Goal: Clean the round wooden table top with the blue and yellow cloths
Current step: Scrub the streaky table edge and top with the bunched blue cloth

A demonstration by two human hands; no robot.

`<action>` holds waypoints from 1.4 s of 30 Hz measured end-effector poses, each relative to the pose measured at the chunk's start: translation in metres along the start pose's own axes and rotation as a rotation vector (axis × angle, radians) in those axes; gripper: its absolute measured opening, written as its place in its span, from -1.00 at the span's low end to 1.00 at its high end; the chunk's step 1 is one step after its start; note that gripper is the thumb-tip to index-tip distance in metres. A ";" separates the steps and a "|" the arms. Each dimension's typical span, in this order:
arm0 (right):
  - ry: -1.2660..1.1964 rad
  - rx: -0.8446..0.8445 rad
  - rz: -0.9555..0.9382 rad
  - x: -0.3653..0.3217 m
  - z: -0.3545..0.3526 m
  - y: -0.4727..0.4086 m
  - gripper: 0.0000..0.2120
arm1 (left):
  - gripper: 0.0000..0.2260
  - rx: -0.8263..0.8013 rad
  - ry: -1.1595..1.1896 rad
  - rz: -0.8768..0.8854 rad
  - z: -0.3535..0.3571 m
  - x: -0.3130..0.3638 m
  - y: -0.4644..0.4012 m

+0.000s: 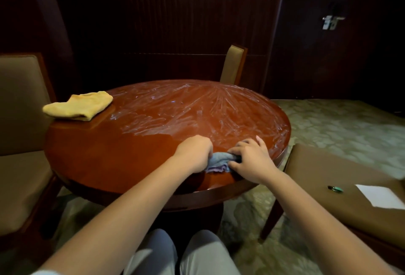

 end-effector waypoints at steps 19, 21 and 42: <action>0.009 0.008 0.125 0.051 0.005 -0.005 -0.64 | -0.88 0.035 -0.065 0.040 0.018 0.033 -0.032; -0.035 -0.026 0.154 0.053 0.004 -0.013 -0.64 | -0.88 0.061 -0.103 0.033 0.016 0.041 -0.031; -0.120 0.092 0.211 0.098 0.010 -0.002 -0.63 | -0.87 0.031 -0.048 0.019 0.022 0.077 -0.038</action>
Point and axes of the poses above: each hand's wrist, its own y-axis away from the middle knuckle, its own z-axis out of the palm, x = y × z, the point moved 5 cm from there along -y, towards the middle knuckle, and after that the axes turned 6 degrees about y, right-handed, at the moved point
